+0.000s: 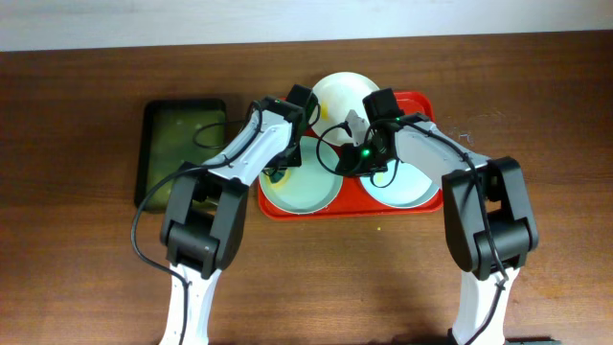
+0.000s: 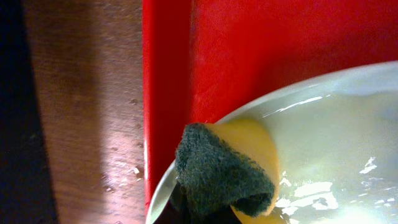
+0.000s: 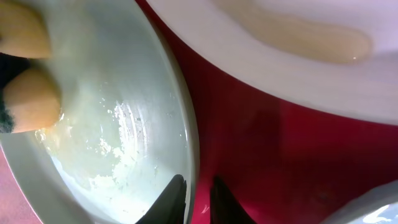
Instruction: Clean dirty plates on tray and stack at the side
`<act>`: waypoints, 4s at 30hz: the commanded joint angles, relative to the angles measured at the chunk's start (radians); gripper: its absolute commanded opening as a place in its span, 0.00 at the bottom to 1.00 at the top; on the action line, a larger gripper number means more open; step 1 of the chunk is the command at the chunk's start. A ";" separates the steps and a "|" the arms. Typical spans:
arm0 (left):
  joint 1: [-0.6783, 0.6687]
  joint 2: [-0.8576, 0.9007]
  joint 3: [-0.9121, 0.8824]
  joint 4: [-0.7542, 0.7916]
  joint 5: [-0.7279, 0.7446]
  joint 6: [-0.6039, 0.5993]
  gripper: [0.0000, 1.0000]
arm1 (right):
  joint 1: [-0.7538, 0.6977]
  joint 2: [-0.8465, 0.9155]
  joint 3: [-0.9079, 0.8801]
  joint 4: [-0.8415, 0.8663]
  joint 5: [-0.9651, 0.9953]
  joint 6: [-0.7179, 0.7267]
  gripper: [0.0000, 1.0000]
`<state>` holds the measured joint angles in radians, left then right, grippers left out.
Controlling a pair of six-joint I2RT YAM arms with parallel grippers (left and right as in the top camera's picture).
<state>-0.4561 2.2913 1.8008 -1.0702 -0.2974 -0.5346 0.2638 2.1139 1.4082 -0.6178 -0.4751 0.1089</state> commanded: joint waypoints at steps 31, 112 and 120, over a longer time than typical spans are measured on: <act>0.358 -0.502 -0.014 -0.316 0.062 0.012 0.00 | 0.219 -0.226 0.349 -0.411 0.781 -0.050 0.04; 0.393 -0.500 -0.051 -0.294 0.058 0.012 0.00 | 0.043 0.205 0.481 -0.106 0.349 -0.162 0.51; 0.388 -0.500 -0.052 -0.285 0.082 0.012 0.00 | 0.045 0.256 0.475 -0.203 0.348 -0.145 0.04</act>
<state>-0.0689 1.7992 1.7557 -1.3621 -0.2314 -0.5350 0.3092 2.3497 1.8866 -0.7826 -0.1345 -0.0502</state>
